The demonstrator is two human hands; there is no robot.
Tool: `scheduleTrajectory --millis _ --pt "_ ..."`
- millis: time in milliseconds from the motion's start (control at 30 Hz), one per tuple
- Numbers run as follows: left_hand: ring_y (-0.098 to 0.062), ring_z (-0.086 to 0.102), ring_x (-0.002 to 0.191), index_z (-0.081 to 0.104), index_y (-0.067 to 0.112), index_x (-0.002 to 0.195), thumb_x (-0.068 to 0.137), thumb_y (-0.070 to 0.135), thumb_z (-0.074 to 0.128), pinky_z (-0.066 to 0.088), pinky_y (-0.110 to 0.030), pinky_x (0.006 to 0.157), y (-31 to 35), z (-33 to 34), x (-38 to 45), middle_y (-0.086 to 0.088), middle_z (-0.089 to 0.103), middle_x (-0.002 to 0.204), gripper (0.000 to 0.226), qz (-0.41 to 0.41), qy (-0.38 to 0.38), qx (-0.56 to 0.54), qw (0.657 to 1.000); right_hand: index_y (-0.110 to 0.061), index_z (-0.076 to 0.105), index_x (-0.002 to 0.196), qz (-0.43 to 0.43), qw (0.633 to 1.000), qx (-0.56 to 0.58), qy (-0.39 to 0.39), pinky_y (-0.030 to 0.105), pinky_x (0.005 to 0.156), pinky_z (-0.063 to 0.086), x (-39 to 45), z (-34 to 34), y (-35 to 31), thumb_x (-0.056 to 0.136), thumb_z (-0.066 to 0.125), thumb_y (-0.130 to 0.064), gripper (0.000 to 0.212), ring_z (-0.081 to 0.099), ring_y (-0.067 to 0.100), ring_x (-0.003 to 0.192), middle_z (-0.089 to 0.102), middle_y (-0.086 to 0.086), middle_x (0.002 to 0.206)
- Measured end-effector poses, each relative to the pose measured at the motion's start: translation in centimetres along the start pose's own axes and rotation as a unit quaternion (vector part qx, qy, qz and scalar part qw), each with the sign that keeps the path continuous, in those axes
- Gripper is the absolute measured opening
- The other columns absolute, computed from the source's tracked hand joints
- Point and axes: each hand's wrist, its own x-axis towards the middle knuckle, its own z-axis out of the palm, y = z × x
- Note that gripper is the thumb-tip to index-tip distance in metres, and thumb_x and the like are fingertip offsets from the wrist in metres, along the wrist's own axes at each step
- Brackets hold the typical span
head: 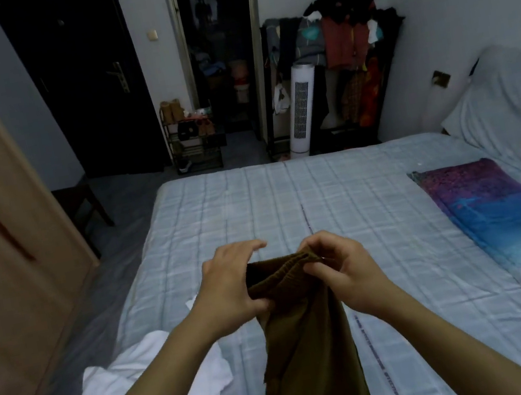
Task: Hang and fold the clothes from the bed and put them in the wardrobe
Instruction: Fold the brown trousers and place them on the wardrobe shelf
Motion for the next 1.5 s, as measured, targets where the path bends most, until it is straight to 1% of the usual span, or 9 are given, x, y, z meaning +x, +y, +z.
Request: scheduleTrajectory --millis 100,167,333,533,833,1033,1267,1433,1500 --pt "-0.003 0.062 0.080 0.060 0.036 0.095 0.065 0.028 0.079 0.051 -0.033 0.075 0.7 -1.5 -0.4 0.018 0.065 0.083 0.036 0.019 -0.009 -0.081 0.996 -0.016 0.066 0.096 -0.017 1.000 0.003 0.021 0.035 0.077 0.056 -0.5 -0.7 -2.1 0.088 0.062 -0.005 0.014 0.068 0.021 0.087 0.068 0.001 0.090" --pt "-0.008 0.063 0.071 0.059 0.033 0.087 0.068 0.021 0.078 0.054 -0.036 0.063 1.7 -2.4 -1.0 0.011 0.065 0.075 0.029 0.034 0.008 -0.112 0.993 -0.013 0.066 0.097 -0.019 0.999 0.002 0.040 0.032 0.076 0.056 -0.8 -1.2 -3.4 0.091 0.061 -0.001 0.015 0.067 0.020 0.086 0.068 0.002 0.089" --pt "-0.005 0.069 0.084 0.058 0.029 0.110 0.070 0.011 0.084 0.058 -0.025 0.069 4.8 -4.1 -3.0 0.012 0.069 0.091 0.051 0.092 0.022 -0.182 0.979 -0.012 0.065 0.099 -0.032 0.994 0.006 0.106 0.033 0.075 0.057 -2.4 -2.0 -6.4 0.093 0.059 0.001 0.016 0.068 0.022 0.086 0.068 0.005 0.090" --pt "-0.004 0.067 0.076 0.053 0.027 0.117 0.075 0.008 0.081 0.059 -0.027 0.065 9.3 -6.4 -5.9 0.012 0.067 0.087 0.054 0.127 0.129 -0.149 0.972 -0.008 0.063 0.099 -0.060 0.989 0.029 0.131 0.025 0.074 0.056 -6.1 -4.1 -10.7 0.094 0.057 0.004 0.014 0.067 0.014 0.085 0.068 0.003 0.089" --pt "-0.010 0.068 0.086 0.062 0.016 0.110 0.077 0.005 0.081 0.060 -0.033 0.075 21.9 -12.3 -13.3 0.003 0.069 0.091 0.041 0.152 0.220 -0.127 0.955 -0.005 0.059 0.105 -0.147 0.977 0.072 0.136 0.021 0.075 0.055 -13.4 -9.3 -16.4 0.093 0.061 -0.001 0.012 0.068 0.013 0.088 0.067 0.008 0.094" --pt "-0.007 0.068 0.084 0.066 0.011 0.104 0.077 0.007 0.081 0.054 -0.019 0.074 28.5 -13.6 -20.8 0.002 0.069 0.090 0.031 0.144 0.249 -0.084 0.954 -0.004 0.062 0.111 -0.161 0.979 0.102 0.073 0.029 0.085 0.057 -19.3 -10.7 -19.3 0.086 0.071 -0.003 0.027 0.070 0.018 0.099 0.071 0.007 0.103" --pt "-0.018 0.069 0.090 0.067 0.008 0.104 0.079 0.006 0.080 0.059 -0.043 0.081 30.9 -17.3 -28.3 -0.005 0.070 0.094 0.028 0.145 0.274 -0.095 0.946 -0.008 0.063 0.104 -0.211 0.971 0.105 0.035 0.028 0.085 0.057 -24.3 -9.3 -26.3 0.086 0.070 -0.001 0.022 0.070 0.018 0.096 0.071 0.009 0.100" --pt "-0.020 0.067 0.083 0.064 0.007 0.099 0.080 0.004 0.079 0.058 -0.043 0.076 31.5 -20.2 -33.0 -0.007 0.067 0.089 0.024 0.171 0.287 -0.104 0.937 -0.005 0.060 0.106 -0.253 0.964 0.067 0.045 0.025 0.080 0.057 -27.5 -7.2 -31.6 0.089 0.066 0.002 0.020 0.069 0.012 0.091 0.068 0.006 0.096" --pt "-0.022 0.067 0.083 0.063 0.007 0.099 0.081 0.005 0.078 0.058 -0.045 0.076 31.6 -21.0 -34.6 -0.008 0.066 0.088 0.024 0.182 0.285 -0.107 0.935 -0.003 0.060 0.106 -0.262 0.963 0.049 0.051 0.032 0.082 0.058 -28.6 -6.6 -33.4 0.090 0.066 0.001 0.018 0.068 0.015 0.093 0.067 0.007 0.097"
